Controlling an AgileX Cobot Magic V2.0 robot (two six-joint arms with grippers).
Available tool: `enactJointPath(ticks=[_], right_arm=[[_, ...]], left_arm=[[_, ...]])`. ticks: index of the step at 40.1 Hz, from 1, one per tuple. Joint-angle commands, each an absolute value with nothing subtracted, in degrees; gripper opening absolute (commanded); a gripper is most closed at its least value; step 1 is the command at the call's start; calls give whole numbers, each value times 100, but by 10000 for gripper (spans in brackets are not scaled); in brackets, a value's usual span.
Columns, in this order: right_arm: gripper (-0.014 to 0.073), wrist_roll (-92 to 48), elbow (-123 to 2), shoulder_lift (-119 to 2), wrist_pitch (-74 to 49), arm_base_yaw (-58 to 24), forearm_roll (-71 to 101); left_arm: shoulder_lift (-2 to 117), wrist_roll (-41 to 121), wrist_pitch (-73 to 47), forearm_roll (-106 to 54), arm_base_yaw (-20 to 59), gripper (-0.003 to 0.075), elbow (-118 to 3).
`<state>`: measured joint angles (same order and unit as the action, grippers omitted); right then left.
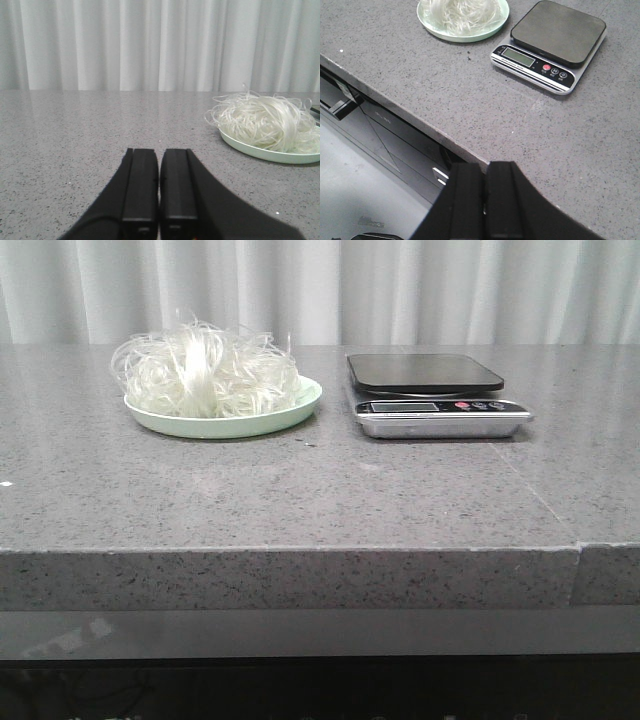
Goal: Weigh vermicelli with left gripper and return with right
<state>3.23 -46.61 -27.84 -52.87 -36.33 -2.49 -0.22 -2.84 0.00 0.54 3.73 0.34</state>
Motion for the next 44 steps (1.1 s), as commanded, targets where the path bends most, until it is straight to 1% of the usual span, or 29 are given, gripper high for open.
enactJointPath(ticks=[1, 29, 32, 35, 44], right_arm=[[157, 303, -4802, -2818, -4938, -3610, -310], [157, 298, -4678, -2685, -4884, -3533, -291], [157, 298, -4458, -2471, -4672, -3207, -291], [157, 298, -4070, -2137, -4185, -2745, -291], [157, 302, -2449, -892, -2294, -1291, -285]], left_arm=[[-159, -333, 487, 47, 358, 155, 241], [-159, -333, 487, 47, 358, 155, 241], [-159, -333, 487, 47, 358, 155, 241], [-159, -333, 487, 47, 358, 155, 241], [-159, -333, 487, 47, 358, 155, 241]])
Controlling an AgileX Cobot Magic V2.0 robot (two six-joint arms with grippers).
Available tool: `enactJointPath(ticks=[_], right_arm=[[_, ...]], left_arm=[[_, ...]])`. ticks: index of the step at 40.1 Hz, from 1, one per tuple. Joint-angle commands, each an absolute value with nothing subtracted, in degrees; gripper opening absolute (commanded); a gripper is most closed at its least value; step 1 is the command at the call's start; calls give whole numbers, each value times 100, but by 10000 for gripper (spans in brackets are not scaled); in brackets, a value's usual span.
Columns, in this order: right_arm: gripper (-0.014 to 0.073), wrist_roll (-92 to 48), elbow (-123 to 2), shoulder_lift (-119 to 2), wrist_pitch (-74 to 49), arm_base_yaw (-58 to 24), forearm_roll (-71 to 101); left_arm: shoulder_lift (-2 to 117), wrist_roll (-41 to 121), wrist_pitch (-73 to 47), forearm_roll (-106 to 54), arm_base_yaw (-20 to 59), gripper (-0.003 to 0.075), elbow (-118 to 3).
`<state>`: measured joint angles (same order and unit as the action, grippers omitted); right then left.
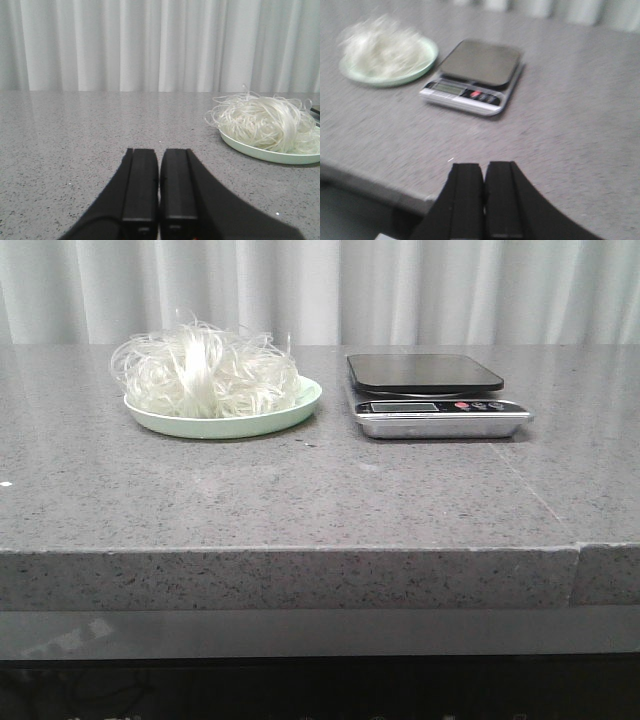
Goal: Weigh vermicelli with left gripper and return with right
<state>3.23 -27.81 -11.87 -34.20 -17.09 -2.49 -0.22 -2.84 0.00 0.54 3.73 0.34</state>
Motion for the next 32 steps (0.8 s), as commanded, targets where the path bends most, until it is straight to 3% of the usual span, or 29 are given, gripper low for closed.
enactJointPath(ticks=[1, 9, 17, 32], right_arm=[[157, 302, -2246, -764, -2082, -1179, -285], [157, 302, -873, -75, -754, -306, -115], [157, 302, 158, 150, 339, -106, 261], [157, 302, 132, 150, 282, -98, 283]], left_arm=[[-159, -333, 487, 47, 358, 155, 241], [-159, -333, 487, 47, 358, 155, 241], [-159, -333, 487, 47, 358, 155, 241], [-159, -333, 487, 47, 358, 155, 241]])
